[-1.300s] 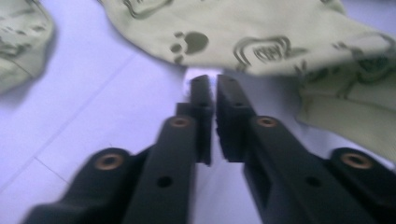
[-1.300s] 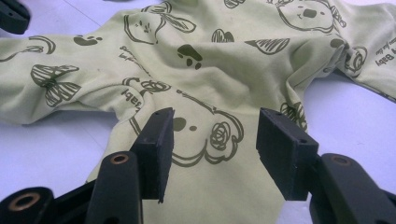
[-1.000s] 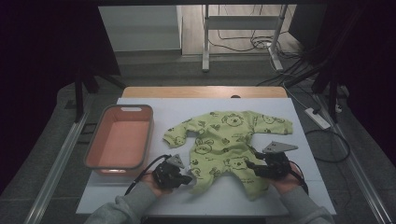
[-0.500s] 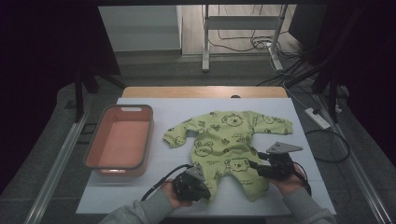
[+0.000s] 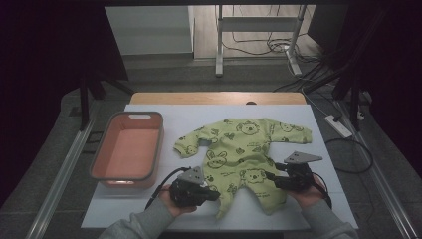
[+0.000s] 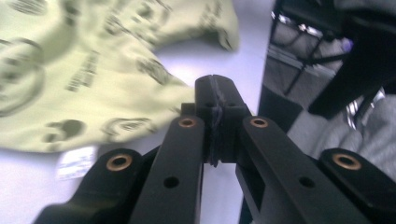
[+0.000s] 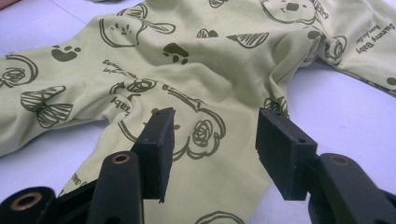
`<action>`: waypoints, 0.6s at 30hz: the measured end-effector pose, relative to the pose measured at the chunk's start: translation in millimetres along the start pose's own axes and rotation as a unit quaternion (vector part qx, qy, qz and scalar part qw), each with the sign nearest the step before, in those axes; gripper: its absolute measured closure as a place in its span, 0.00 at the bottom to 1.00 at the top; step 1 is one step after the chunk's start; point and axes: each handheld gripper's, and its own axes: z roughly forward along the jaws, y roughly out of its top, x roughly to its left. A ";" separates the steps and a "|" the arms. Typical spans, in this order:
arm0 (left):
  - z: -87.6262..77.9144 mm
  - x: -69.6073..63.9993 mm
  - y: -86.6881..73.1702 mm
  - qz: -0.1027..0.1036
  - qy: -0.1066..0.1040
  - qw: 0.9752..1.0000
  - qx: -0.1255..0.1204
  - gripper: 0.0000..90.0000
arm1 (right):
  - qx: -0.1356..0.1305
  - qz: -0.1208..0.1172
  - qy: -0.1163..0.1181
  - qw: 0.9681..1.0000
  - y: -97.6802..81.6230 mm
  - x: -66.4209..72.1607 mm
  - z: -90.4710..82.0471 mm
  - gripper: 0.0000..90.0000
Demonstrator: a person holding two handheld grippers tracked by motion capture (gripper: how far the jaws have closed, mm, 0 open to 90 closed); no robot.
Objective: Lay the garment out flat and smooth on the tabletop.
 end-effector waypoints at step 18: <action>84.7 -4.3 36.1 0.007 0.096 0.984 0.150 0.45 | 0.004 0.002 -0.003 1.000 -1.5 -0.6 1.7 0.53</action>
